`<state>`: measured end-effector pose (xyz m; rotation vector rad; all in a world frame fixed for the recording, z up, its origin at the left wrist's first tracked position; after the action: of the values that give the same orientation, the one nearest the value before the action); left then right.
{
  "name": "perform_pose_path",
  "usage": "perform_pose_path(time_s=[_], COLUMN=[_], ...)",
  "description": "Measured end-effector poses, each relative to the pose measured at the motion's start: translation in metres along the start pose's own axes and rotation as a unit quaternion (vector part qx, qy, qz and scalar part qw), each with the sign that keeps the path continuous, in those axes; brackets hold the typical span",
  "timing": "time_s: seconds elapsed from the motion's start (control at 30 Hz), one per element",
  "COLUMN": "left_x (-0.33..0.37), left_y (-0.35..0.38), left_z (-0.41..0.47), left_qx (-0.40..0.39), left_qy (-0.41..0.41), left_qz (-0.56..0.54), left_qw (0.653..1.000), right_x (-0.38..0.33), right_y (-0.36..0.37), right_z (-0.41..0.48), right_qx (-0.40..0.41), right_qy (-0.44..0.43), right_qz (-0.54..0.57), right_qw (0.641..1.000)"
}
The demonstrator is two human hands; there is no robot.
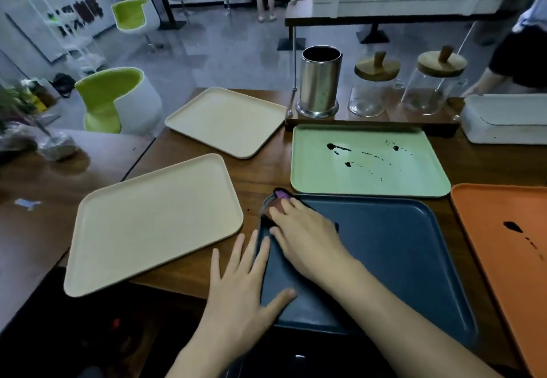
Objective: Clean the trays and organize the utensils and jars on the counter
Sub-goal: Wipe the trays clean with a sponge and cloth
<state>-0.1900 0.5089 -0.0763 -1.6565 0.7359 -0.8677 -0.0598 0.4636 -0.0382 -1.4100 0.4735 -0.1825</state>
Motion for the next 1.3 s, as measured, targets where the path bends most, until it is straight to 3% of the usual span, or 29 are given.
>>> perform_pose_path(time_s=[0.17, 0.37, 0.53, 0.77, 0.87, 1.03, 1.17, 1.3], left_x=[-0.002, -0.001, 0.001, 0.001, 0.001, 0.002, 0.001, 0.002], left_y=[0.003, 0.002, 0.004, 0.002, 0.002, 0.001, -0.001, -0.002], left_z=[0.002, 0.001, -0.002, -0.002, -0.001, 0.001, 0.001, 0.001], left_qx=[0.029, 0.013, 0.001, -0.012, -0.016, -0.019, -0.018, -0.031], left_qy=[-0.015, -0.008, -0.017, -0.003, 0.002, 0.004, 0.001, 0.003], left_qz=[-0.021, -0.012, -0.003, 0.012, 0.022, 0.016, 0.019, 0.018], left_qw=[0.999, 1.0, 1.0, 1.0, 1.0, 1.0, 1.0, 0.999], right_x=[0.042, 0.148, 0.124, 0.049, 0.031, -0.031, -0.021, 0.033], right_y=[-0.006, -0.024, -0.019, -0.026, -0.025, 0.003, 0.007, -0.012], right_z=[-0.034, -0.117, -0.146, -0.218, -0.199, -0.132, -0.151, -0.212], right_qx=[0.016, 0.033, 0.01, -0.041, -0.013, 0.022, 0.027, 0.029], right_qy=[0.055, 0.206, 0.264, 0.27, 0.245, 0.131, 0.123, 0.212], right_qz=[-0.007, -0.062, -0.065, 0.02, -0.005, 0.048, 0.047, 0.041], right_qw=[0.998, 0.976, 0.962, 0.962, 0.969, 0.99, 0.991, 0.976])
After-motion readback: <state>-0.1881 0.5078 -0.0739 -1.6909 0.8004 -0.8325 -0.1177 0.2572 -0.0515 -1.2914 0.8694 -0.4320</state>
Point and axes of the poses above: each hand's wrist, its own z-axis towards the middle knuckle, its own y-axis out of the palm, x = y × z, the point moved 7 cm from there along z, towards the middle knuckle, and after that the axes turned 7 degrees about -y, right-handed, at the moved point
